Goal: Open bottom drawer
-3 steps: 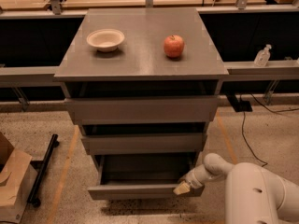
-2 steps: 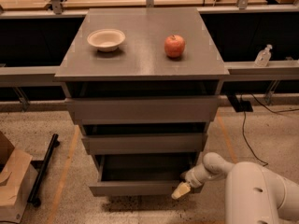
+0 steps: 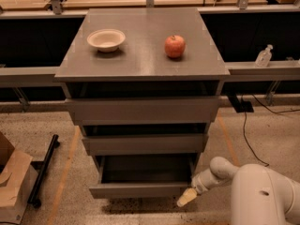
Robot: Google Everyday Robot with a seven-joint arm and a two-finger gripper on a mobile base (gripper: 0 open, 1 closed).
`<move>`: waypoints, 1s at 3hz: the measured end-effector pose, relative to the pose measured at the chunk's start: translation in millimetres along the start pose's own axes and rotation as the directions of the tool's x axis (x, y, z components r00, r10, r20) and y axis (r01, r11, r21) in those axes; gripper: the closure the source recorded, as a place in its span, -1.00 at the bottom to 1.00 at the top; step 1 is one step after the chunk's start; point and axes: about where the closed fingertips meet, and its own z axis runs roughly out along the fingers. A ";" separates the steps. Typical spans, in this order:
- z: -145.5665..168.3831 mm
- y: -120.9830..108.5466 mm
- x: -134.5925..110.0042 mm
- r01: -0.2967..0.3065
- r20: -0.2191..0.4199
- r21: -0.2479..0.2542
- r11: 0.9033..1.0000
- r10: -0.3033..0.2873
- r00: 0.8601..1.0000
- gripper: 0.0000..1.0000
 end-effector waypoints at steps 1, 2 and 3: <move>-5.3 3.6 0.2 -0.008 -0.003 -0.004 1.000 0.008 1.000 -1.00; -9.1 5.7 -1.7 -0.009 -0.003 -0.004 1.000 0.009 1.000 -1.00; -9.2 5.7 -1.6 -0.009 -0.004 -0.004 1.000 0.009 1.000 -1.00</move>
Offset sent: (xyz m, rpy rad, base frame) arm -0.1171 -0.0525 0.0004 -0.0163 0.4308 -0.0352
